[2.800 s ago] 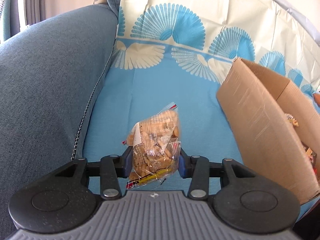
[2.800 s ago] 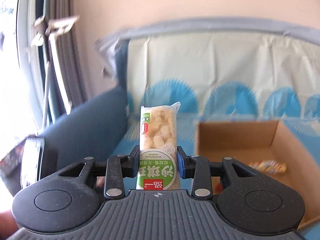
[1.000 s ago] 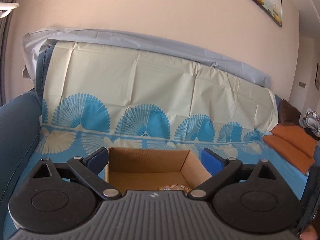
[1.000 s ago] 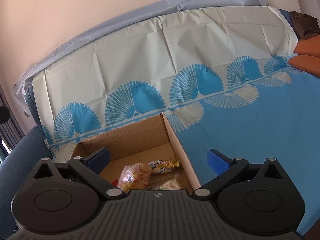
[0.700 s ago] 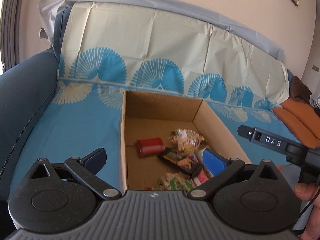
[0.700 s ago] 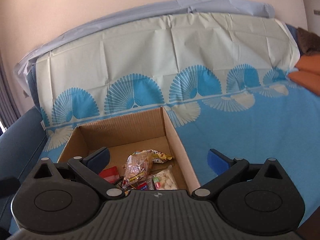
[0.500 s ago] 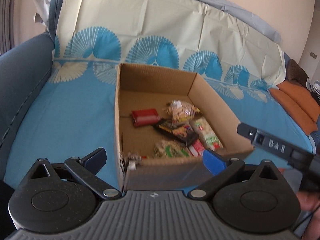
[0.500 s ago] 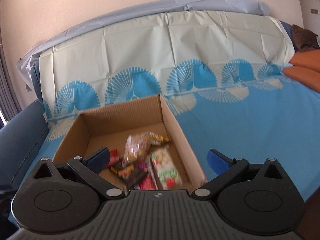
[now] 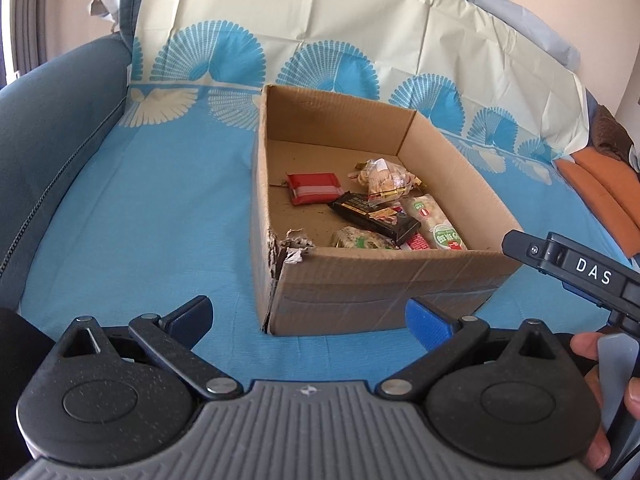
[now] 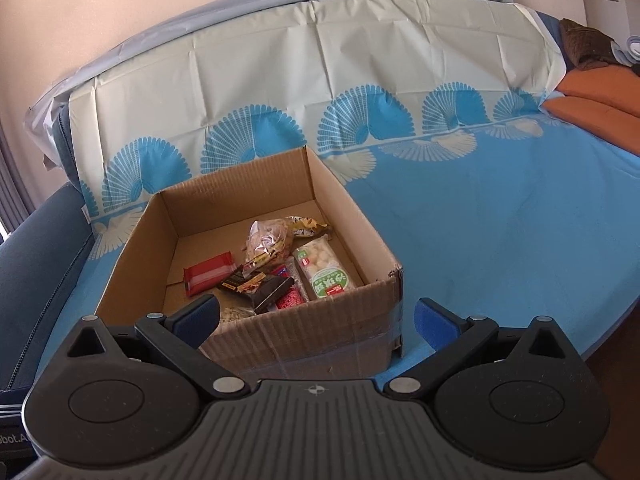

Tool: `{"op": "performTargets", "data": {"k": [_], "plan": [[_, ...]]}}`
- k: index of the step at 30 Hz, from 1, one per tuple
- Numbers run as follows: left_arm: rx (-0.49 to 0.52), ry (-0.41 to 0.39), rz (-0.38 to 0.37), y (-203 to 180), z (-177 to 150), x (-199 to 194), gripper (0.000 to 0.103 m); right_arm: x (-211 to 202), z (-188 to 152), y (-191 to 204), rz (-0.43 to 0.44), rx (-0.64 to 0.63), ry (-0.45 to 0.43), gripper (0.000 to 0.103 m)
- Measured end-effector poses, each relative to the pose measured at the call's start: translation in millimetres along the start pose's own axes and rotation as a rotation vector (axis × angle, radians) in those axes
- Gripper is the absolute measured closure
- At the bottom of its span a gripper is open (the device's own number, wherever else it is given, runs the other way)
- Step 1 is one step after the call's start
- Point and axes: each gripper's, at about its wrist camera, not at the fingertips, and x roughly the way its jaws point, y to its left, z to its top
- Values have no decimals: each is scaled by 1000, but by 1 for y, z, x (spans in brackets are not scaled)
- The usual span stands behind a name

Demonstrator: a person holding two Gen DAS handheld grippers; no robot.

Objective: Organize snacks

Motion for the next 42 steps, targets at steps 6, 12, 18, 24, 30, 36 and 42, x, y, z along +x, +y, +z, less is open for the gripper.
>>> {"op": "performTargets", "data": {"k": [6, 12, 18, 24, 30, 36, 42], "plan": [[-9, 0, 4, 1, 0, -4, 1, -2, -2, 12, 4, -45, -2, 1], [-4, 1, 3, -1, 1, -6, 1, -4, -4, 21, 8, -88, -8, 1], [0, 0, 6, -3, 0, -6, 1, -4, -4, 19, 8, -83, -5, 1], [7, 3, 7, -4, -1, -6, 1, -3, -5, 19, 9, -82, -3, 1], [2, 7, 10, -4, -1, -5, 1, -2, -5, 19, 11, -90, -3, 1], [3, 8, 10, -4, -2, -5, 1, -2, -5, 20, 11, -90, -3, 1], [7, 4, 10, -4, -2, -5, 1, -2, -5, 20, 10, -90, -3, 1]]}}
